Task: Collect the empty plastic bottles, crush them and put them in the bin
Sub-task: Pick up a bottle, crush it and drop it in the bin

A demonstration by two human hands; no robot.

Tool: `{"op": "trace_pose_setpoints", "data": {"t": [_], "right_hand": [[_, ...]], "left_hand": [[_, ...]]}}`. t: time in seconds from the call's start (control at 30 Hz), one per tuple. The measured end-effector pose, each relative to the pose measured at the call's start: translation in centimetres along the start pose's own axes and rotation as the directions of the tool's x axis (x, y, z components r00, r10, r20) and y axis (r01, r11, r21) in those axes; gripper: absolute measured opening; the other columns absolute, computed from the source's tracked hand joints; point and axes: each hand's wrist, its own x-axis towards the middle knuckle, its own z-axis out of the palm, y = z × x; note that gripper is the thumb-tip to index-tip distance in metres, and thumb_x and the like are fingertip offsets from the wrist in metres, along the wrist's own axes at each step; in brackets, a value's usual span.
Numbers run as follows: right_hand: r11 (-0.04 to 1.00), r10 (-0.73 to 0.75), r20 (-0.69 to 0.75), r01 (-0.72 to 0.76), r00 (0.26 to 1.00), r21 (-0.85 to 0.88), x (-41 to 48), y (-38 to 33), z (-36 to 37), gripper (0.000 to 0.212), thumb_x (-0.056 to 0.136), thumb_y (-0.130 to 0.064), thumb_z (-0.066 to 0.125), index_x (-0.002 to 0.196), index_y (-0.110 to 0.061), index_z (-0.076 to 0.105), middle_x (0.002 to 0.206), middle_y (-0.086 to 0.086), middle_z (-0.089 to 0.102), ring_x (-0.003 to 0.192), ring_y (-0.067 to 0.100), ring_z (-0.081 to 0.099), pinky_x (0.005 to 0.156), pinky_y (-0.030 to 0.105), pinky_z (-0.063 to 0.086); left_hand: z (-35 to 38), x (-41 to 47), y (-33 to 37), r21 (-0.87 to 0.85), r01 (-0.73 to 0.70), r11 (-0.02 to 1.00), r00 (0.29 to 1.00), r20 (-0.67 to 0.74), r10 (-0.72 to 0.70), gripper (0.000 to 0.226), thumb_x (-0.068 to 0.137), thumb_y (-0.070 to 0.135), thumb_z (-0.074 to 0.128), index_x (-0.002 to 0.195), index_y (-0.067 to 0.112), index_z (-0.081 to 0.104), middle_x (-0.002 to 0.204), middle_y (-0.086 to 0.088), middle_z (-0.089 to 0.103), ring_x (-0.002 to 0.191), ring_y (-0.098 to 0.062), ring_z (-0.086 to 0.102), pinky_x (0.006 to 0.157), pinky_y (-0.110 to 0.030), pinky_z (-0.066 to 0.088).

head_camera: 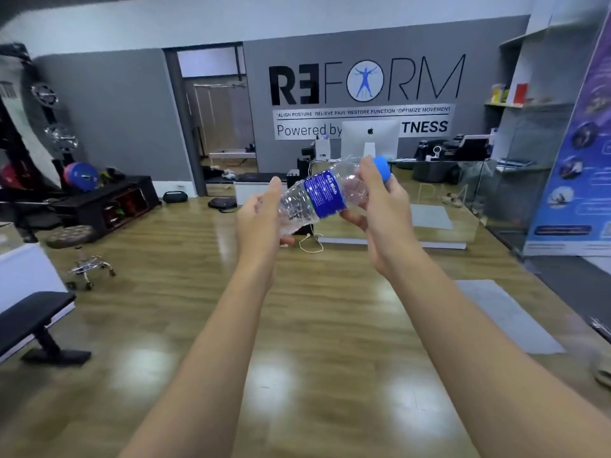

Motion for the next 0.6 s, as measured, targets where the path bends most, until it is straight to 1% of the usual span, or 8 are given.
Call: {"op": "trace_pose_setpoints", "data": {"t": [0.07,0.13,0.23,0.33,0.37,0.47,0.53,0.6], "right_hand": [[1.0,-0.002,0.003,0.002,1.0,0.025,4.3,2.3,1.9,0.025,0.094,-0.044,0.06,0.102,-0.021,0.065,0.091,-0.002,0.068,0.08,0.01,0.065,0.06,0.024,0.054],[0.998,-0.011,0.01,0.011,1.0,0.054,8.9,4.8,3.7,0.021,0.094,-0.042,0.062,0.098,-0.021,0.064,0.091,-0.001,0.067,0.079,0.01,0.065,0.06,0.023,0.054],[0.997,-0.014,0.025,0.012,1.0,0.075,16.2,8.7,6.5,0.021,0.093,-0.04,0.064,0.101,-0.021,0.062,0.093,0.002,0.066,0.079,0.011,0.065,0.062,0.026,0.055],[0.993,-0.004,0.049,-0.002,0.999,0.122,23.8,12.4,9.5,0.021,0.091,-0.039,0.066,0.103,-0.022,0.061,0.089,-0.001,0.067,0.082,0.013,0.066,0.069,0.032,0.059],[0.991,-0.002,0.056,-0.005,0.998,0.134,26.2,13.6,10.8,0.02,0.091,-0.039,0.066,0.101,-0.023,0.061,0.089,-0.002,0.068,0.083,0.013,0.066,0.071,0.033,0.06],[0.987,0.031,0.066,-0.041,0.997,0.155,32.7,17.7,15.2,0.017,0.092,-0.041,0.064,0.097,-0.025,0.062,0.09,-0.003,0.069,0.083,0.014,0.066,0.072,0.033,0.059],[0.987,0.051,0.078,-0.062,0.996,0.148,36.9,20.9,18.4,0.017,0.092,-0.044,0.063,0.094,-0.028,0.062,0.09,-0.004,0.071,0.083,0.014,0.067,0.07,0.032,0.057],[0.988,0.054,0.087,-0.065,0.995,0.137,40.8,24.3,21.3,0.018,0.091,-0.047,0.062,0.093,-0.029,0.062,0.086,-0.008,0.072,0.081,0.012,0.069,0.067,0.03,0.055]], "left_hand": [[0.0,5.2,-1.6,0.002,-0.004,1.0,1.0,0.002,0.004,0.049,0.079,0.065,0.058,0.094,0.019,0.066,0.091,-0.006,0.069,0.062,-0.015,0.059,0.047,-0.027,0.042],[0.0,10.4,-3.1,0.005,-0.004,1.0,1.0,-0.017,0.004,0.052,0.076,0.067,0.059,0.093,0.019,0.067,0.084,-0.002,0.068,0.066,-0.015,0.059,0.045,-0.027,0.042],[0.0,18.2,-5.0,0.029,0.001,1.0,0.999,-0.043,0.0,0.056,0.077,0.065,0.058,0.096,0.013,0.067,0.084,-0.002,0.066,0.072,-0.018,0.06,0.044,-0.026,0.042],[0.1,26.2,-6.3,0.066,-0.032,0.997,0.998,-0.046,0.035,0.053,0.087,0.058,0.056,0.098,0.007,0.065,0.078,-0.003,0.067,0.066,-0.02,0.059,0.044,-0.025,0.041],[-0.1,28.8,-6.5,0.074,-0.043,0.996,0.998,-0.045,0.046,0.052,0.088,0.057,0.055,0.099,0.007,0.065,0.08,-0.004,0.068,0.066,-0.019,0.059,0.044,-0.025,0.042],[-1.7,36.5,-7.5,0.091,-0.063,0.994,0.994,-0.083,0.07,0.046,0.088,0.055,0.058,0.102,0.011,0.064,0.095,-0.013,0.068,0.075,-0.019,0.061,0.051,-0.03,0.049],[-3.3,41.7,-8.8,0.111,-0.093,0.99,0.988,-0.113,0.105,0.041,0.086,0.054,0.061,0.1,0.016,0.064,0.095,-0.008,0.067,0.076,-0.014,0.063,0.055,-0.031,0.052],[-5.0,46.9,-10.5,0.136,-0.114,0.984,0.98,-0.146,0.133,0.039,0.086,0.053,0.063,0.1,0.017,0.066,0.092,0.0,0.068,0.071,-0.008,0.063,0.054,-0.028,0.053]]}}
